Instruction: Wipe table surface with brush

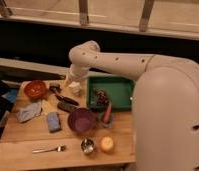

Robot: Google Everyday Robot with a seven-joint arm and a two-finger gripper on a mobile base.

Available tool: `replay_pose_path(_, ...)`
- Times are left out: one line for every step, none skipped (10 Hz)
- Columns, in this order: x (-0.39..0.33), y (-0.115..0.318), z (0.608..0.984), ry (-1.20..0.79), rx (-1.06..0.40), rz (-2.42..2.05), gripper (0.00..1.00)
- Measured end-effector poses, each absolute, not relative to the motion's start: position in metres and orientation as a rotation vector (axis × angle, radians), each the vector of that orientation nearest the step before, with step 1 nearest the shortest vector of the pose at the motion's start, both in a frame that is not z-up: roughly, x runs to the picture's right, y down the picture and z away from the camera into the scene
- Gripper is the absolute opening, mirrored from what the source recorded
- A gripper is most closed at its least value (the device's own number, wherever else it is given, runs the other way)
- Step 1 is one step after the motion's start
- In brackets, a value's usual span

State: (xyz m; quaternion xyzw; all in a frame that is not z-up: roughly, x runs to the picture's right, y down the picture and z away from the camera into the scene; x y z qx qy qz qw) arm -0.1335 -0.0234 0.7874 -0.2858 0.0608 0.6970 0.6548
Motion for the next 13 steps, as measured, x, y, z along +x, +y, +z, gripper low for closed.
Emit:
replay_pose_path(-0.16, -0.017, 0.793, 0.138, -0.658, 1.536, 0.65)
replay_pose_path(-0.172, -0.014, 0.799, 0.138, -0.658, 1.501, 0.65)
replay_pose_path(-0.179, -0.009, 0.804, 0.141, -0.662, 1.476, 0.65)
replay_pose_path(-0.188, -0.008, 0.809, 0.144, -0.667, 1.447, 0.65)
replay_pose_path(-0.195, -0.007, 0.818, 0.152, -0.668, 1.415, 0.65)
replay_pose_path(-0.202, -0.008, 0.823, 0.152, -0.671, 1.395, 0.65)
replay_pose_path(-0.198, -0.014, 0.834, 0.156, -0.677, 1.393, 0.65)
replay_pose_path(-0.191, -0.018, 0.844, 0.164, -0.693, 1.404, 0.65)
replay_pose_path(-0.184, -0.023, 0.851, 0.166, -0.704, 1.416, 0.65)
replay_pose_path(-0.184, -0.022, 0.852, 0.167, -0.71, 1.415, 0.65)
replay_pose_path(-0.187, -0.022, 0.851, 0.165, -0.711, 1.412, 0.65)
replay_pose_path(-0.186, -0.022, 0.851, 0.166, -0.71, 1.412, 0.65)
replay_pose_path(-0.185, -0.022, 0.851, 0.169, -0.707, 1.411, 0.65)
